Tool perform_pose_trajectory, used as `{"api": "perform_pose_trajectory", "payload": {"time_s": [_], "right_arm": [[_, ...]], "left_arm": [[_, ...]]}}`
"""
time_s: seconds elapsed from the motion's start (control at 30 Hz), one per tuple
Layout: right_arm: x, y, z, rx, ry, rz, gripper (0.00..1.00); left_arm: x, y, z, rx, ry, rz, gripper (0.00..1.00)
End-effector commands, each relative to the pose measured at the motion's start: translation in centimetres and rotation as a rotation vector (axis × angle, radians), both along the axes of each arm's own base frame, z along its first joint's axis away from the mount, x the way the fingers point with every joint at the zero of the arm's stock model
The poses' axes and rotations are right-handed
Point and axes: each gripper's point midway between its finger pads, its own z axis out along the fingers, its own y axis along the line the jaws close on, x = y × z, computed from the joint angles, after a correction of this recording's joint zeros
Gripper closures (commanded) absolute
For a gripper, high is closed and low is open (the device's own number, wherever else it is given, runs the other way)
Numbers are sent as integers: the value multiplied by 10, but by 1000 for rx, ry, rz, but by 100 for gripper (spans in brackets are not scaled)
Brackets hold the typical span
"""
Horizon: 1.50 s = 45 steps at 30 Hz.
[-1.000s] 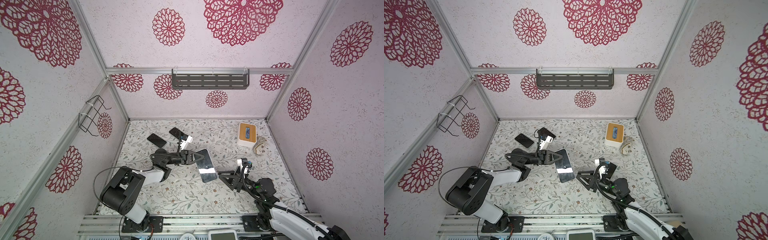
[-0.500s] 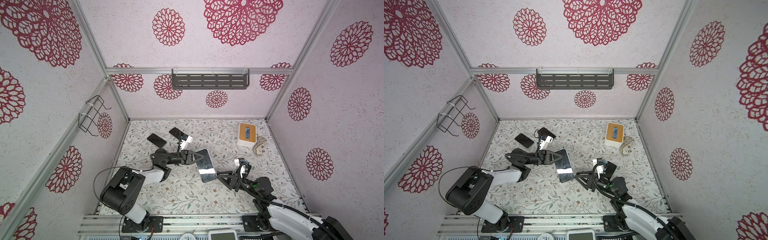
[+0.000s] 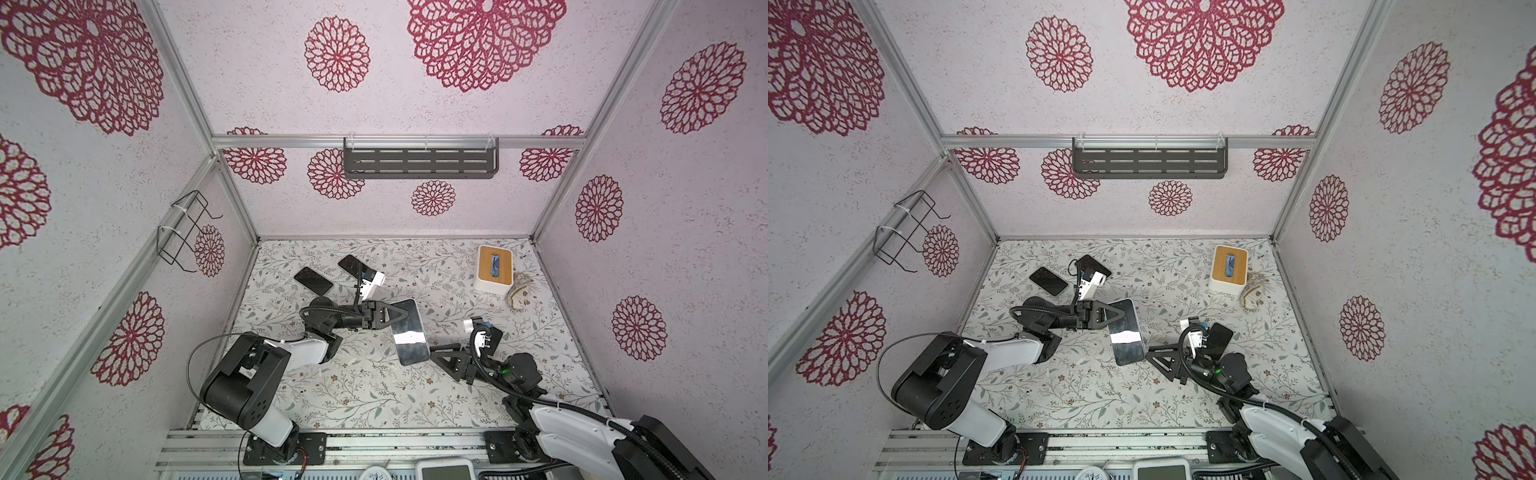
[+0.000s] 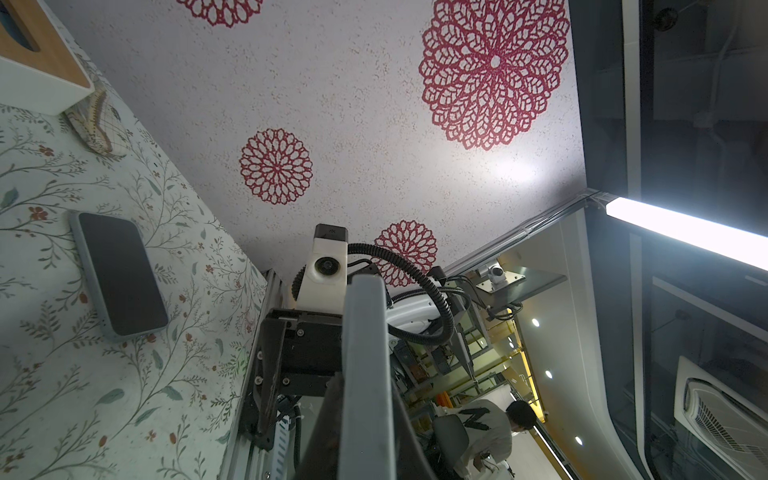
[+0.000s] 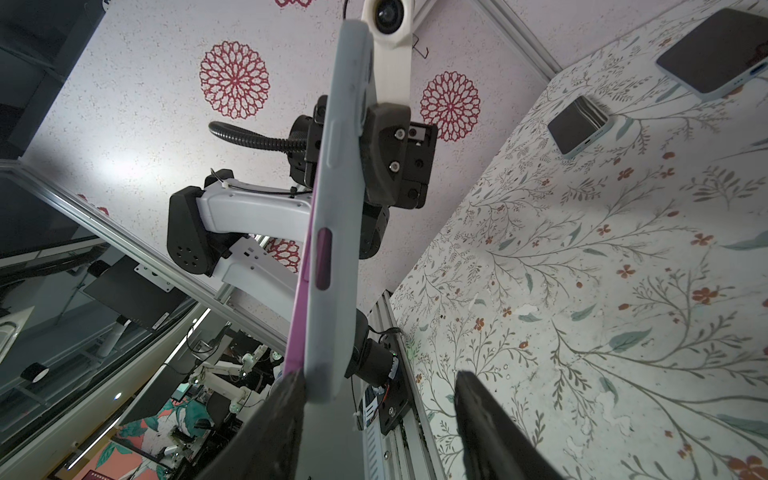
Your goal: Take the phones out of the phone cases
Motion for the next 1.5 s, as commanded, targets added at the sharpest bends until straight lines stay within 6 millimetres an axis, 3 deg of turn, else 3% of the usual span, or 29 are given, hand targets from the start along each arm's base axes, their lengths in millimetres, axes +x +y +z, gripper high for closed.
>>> {"api": "perform_pose_trajectory", "payload": {"time_s": [0.0, 0.27, 0.47, 0.87, 1.17, 1.37, 1.47], "right_arm": [[-3, 6, 20, 43, -56, 28, 42], [-1, 10, 19, 42, -50, 37, 46], [0, 13, 21, 42, -50, 48, 52], [7, 13, 17, 39, 11, 28, 73], [10, 11, 8, 29, 52, 4, 94], [12, 9, -2, 13, 104, -20, 100], [14, 8, -8, -8, 124, -33, 100]], "left_arm": [[1, -1, 15, -39, -58, 11, 100], [0, -1, 15, -40, -61, 9, 100], [3, -3, 5, -24, -38, 9, 100], [8, -18, -24, 10, 27, -2, 100], [18, -27, -50, 42, 94, 4, 100], [32, -28, -78, 74, 155, 50, 67], [36, -27, -86, 83, 160, 81, 57]]}}
